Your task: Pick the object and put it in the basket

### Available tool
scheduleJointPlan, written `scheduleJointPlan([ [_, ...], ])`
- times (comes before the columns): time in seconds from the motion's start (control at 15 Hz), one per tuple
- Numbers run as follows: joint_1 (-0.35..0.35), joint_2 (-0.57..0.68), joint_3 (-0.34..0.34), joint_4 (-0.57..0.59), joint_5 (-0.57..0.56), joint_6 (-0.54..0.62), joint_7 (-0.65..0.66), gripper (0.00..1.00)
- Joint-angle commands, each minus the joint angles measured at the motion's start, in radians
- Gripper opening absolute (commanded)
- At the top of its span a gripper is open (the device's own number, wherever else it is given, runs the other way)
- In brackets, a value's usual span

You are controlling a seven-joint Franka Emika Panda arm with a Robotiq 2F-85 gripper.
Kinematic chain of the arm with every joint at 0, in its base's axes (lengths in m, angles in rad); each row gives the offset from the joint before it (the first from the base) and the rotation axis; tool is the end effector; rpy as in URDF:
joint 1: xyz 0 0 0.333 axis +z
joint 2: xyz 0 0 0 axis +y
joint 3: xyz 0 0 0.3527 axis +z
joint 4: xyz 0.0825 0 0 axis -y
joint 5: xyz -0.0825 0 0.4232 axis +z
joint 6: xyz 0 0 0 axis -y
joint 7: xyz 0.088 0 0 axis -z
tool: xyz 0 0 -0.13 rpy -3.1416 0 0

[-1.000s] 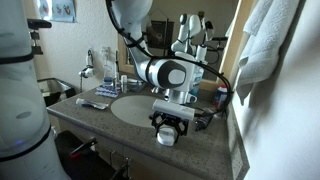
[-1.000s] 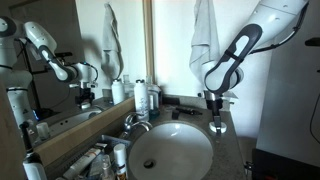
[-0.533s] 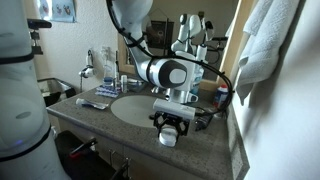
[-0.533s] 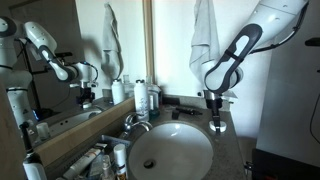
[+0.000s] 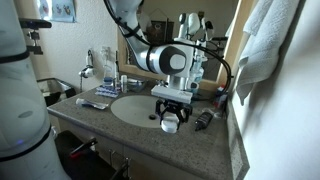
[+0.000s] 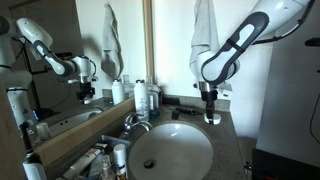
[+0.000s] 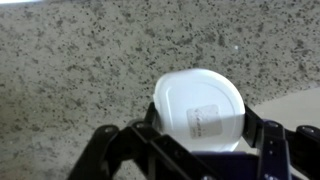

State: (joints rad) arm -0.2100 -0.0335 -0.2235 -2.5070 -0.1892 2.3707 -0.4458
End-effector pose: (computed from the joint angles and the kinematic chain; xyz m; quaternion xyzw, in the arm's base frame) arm 0.4265 -0.2025 0.2687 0.9940 0.0774 -0.0713 0.0311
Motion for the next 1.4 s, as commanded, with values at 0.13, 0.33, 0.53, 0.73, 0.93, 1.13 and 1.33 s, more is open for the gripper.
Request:
scheduleJointPlan([
  [0.13,0.075,-0.093,0.083,0.045,0.014,-0.180,0.115,0.52],
  [0.33,0.124,-0.091,0.132,0.087,0.018,-0.220,0.157,0.52],
  [0.53,0.171,-0.068,0.176,0.142,0.015,-0.234,0.162,0.52],
  [0.73,0.211,-0.039,0.214,0.207,0.008,-0.244,0.151,0.52],
  [0.93,0.242,-0.010,0.245,0.266,-0.005,-0.240,0.140,0.52],
  [1.13,0.267,0.028,0.272,0.328,-0.012,-0.231,0.126,0.52],
  [1.33,0.285,0.076,0.292,0.385,-0.013,-0.205,0.083,0.52],
])
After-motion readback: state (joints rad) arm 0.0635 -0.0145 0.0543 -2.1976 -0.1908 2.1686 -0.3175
